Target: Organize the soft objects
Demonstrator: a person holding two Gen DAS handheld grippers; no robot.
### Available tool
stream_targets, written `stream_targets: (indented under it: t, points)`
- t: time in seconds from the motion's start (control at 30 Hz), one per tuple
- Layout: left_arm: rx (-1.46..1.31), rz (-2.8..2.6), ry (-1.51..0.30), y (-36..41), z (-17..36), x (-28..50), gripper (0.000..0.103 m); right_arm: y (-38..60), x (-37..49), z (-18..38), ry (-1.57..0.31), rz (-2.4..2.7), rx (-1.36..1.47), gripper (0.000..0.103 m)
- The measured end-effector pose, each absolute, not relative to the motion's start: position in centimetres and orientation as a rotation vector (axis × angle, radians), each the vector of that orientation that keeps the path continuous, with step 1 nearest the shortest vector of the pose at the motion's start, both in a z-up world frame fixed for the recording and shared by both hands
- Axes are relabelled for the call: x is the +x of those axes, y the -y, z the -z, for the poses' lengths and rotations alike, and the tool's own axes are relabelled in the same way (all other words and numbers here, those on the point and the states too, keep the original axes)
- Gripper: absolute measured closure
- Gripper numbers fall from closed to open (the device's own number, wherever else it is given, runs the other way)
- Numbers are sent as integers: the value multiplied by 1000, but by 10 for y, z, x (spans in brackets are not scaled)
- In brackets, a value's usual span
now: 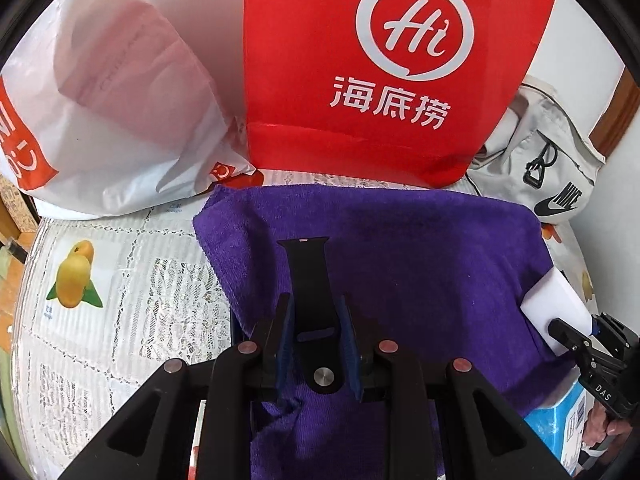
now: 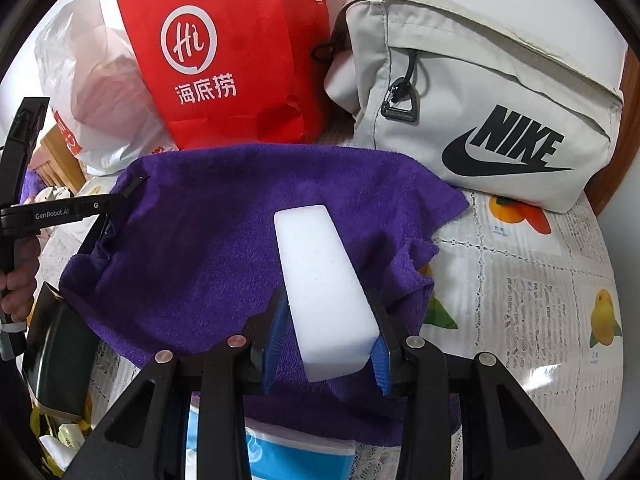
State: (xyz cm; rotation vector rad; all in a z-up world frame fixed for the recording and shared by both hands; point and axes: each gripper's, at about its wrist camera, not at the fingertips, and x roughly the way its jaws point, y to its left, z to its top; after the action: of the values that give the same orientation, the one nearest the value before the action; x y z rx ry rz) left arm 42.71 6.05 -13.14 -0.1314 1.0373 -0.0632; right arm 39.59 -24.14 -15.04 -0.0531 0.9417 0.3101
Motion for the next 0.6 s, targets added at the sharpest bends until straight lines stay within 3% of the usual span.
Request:
stream_targets:
  t: [0.2, 0.37, 0.47, 0.6]
  points:
    - [-143, 72, -1067, -60, 139, 431, 78, 240, 396, 150, -941, -312, -64, 63]
    - [-136, 61, -1056, -61, 132, 426, 73, 241, 392, 145, -927, -299, -65, 44]
    - [-124, 63, -1043, -62, 122, 420, 57, 244, 389, 138, -917, -306, -39, 38]
    - [-121, 55, -1024, -62, 105, 407, 52, 247, 380, 127, -904, -285, -22, 32]
